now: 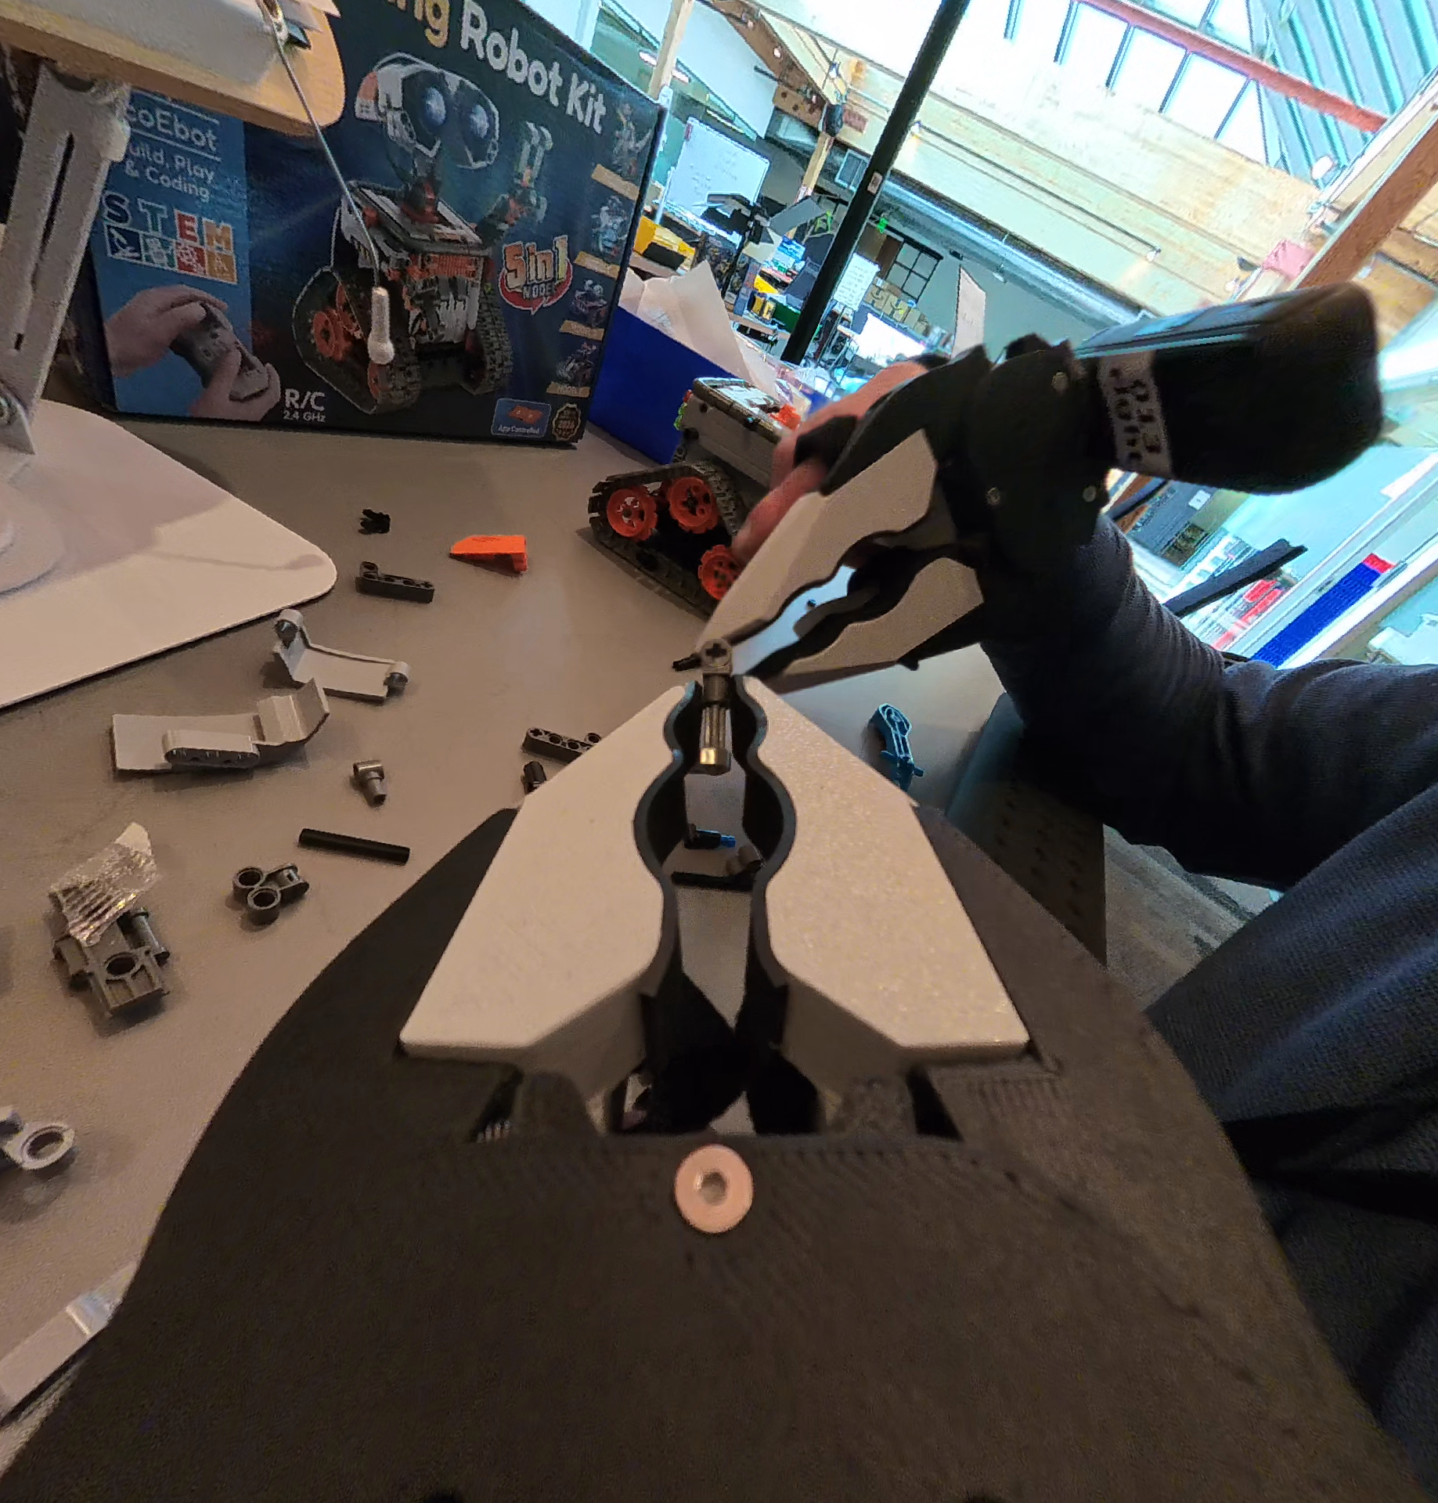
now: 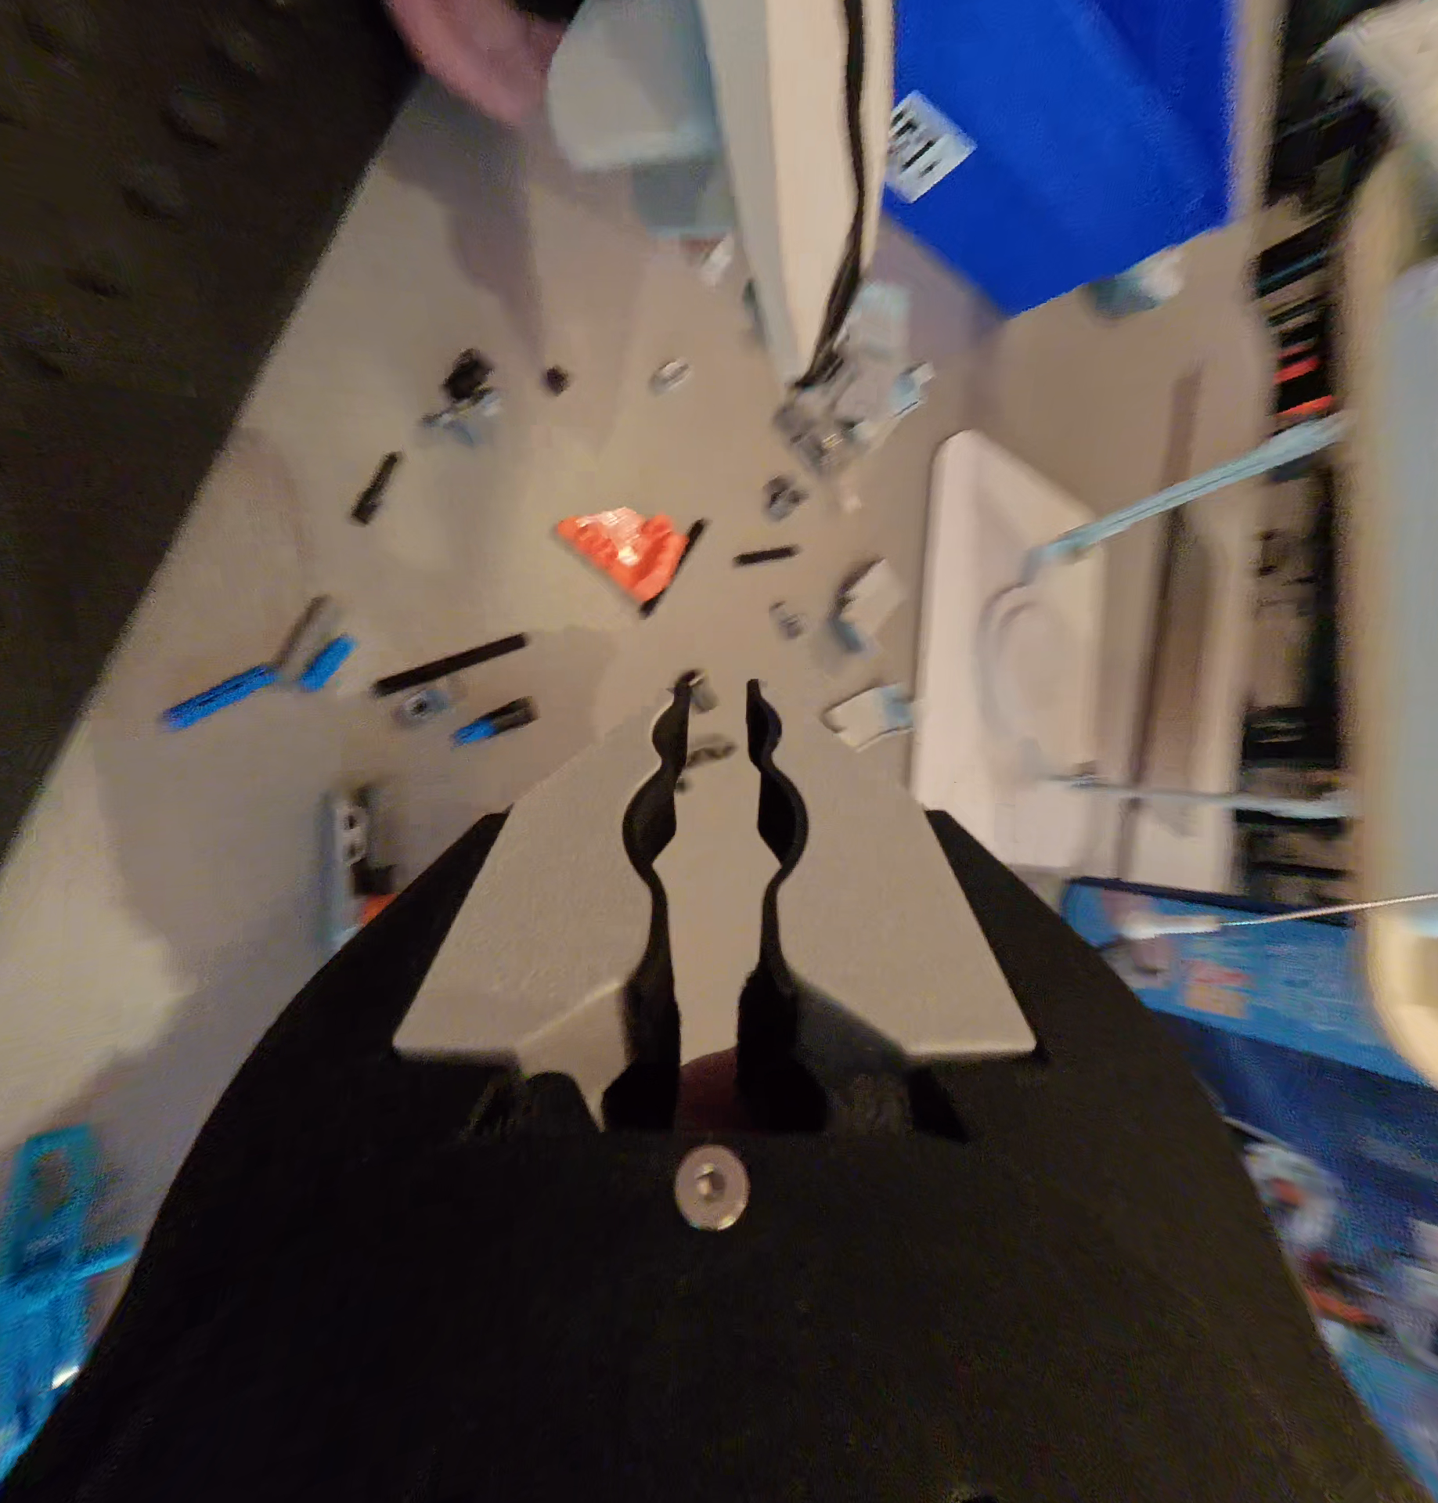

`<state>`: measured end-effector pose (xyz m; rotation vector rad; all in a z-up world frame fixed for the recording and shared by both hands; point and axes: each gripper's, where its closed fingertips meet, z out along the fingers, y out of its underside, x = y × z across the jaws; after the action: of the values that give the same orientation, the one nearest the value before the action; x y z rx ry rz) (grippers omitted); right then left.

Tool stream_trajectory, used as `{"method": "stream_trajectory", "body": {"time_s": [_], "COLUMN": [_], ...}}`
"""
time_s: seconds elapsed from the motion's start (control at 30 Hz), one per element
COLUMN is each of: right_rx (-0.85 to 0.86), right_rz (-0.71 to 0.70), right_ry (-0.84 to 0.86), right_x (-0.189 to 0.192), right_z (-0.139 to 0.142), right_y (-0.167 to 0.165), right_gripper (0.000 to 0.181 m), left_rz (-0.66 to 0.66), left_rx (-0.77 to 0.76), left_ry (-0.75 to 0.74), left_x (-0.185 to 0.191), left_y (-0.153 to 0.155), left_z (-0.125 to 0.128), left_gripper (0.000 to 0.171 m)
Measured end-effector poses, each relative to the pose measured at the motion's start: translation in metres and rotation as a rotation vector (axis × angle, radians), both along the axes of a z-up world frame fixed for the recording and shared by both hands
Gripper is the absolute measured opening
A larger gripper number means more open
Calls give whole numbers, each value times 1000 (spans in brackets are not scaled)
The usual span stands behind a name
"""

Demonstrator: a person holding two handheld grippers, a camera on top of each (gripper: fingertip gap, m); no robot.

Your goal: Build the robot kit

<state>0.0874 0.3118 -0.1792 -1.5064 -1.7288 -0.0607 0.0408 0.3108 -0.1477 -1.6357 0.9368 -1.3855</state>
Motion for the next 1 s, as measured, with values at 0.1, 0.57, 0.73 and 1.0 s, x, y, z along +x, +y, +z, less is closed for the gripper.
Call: {"method": "stream_trajectory", "body": {"time_s": [0.1, 0.57, 0.73, 1.0], "right_rx": [-201, -408, -490, -578], "right_rz": [19, 123, 141, 76], "right_ry": [-18, -88, -89, -24], "right_x": [9, 7, -2, -8], "right_z": [-27, -60, -62, -78], "right_y": [-17, -50, -78, -87], "right_gripper": [16, 11, 6, 9], "left_rz": [3, -12, -20, -28], "left_rx": [-8, -36, -43, -53], "left_ry": [-4, -12, -9, 0], "left_x": [0, 0, 0, 2], "left_y": [1, 1, 1, 1], "left_z": [0, -2, -2, -5], "left_gripper": [5, 6, 6, 5]}}
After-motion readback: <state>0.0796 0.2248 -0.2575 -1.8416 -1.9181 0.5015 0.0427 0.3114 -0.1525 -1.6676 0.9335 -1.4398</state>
